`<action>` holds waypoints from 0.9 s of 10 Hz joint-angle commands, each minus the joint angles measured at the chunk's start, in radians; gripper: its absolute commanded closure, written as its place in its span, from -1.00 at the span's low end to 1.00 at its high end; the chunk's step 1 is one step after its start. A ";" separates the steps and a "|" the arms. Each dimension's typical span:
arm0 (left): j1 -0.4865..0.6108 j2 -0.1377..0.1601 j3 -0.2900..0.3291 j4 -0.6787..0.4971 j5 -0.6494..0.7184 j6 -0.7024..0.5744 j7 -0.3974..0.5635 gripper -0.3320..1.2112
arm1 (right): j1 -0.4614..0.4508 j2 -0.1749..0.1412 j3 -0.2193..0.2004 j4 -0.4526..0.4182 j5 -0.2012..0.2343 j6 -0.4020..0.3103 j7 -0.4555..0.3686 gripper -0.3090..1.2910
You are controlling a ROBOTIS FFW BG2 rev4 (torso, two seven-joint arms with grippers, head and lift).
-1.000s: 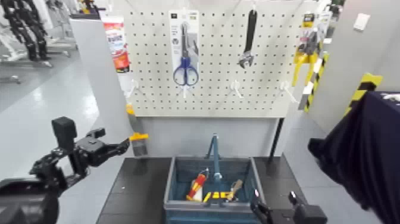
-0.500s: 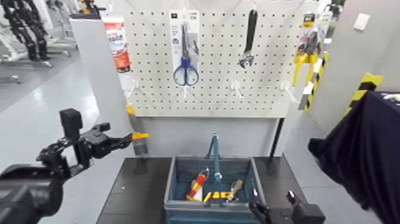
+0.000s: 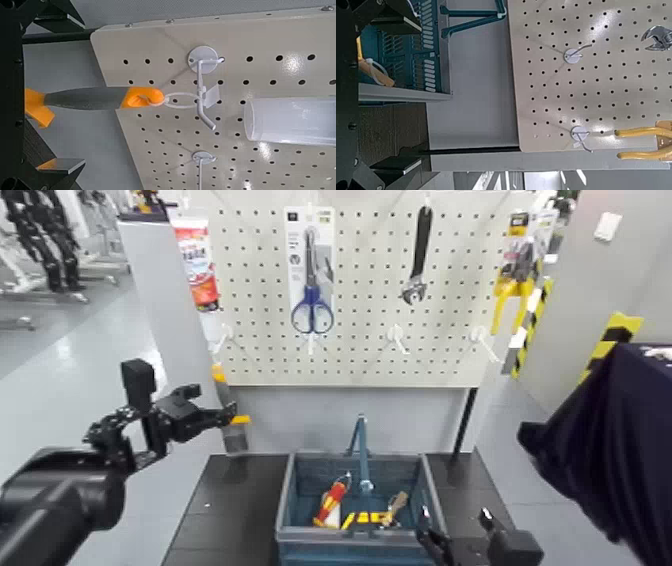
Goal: Put the yellow paint brush into the crate.
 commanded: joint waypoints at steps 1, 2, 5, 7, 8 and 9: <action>-0.043 -0.010 -0.038 0.050 0.014 -0.019 -0.003 -0.42 | -0.003 0.000 0.004 0.004 -0.002 -0.003 0.000 -0.43; -0.052 -0.011 -0.045 0.065 0.017 -0.023 -0.003 -0.42 | -0.004 0.000 0.005 0.006 -0.002 -0.003 0.000 -0.43; -0.078 -0.027 -0.061 0.099 0.018 -0.031 -0.009 -0.04 | -0.004 0.000 0.005 0.007 -0.002 -0.007 0.000 -0.43; -0.083 -0.028 -0.064 0.099 0.017 -0.026 -0.009 0.56 | -0.004 0.002 0.005 0.007 -0.002 -0.008 0.000 -0.43; -0.081 -0.028 -0.064 0.100 0.017 -0.026 -0.009 0.91 | -0.004 0.000 0.002 0.007 -0.002 -0.008 0.000 -0.43; -0.081 -0.028 -0.064 0.102 0.017 -0.028 -0.009 0.92 | -0.004 0.000 0.002 0.007 -0.002 -0.008 0.000 -0.43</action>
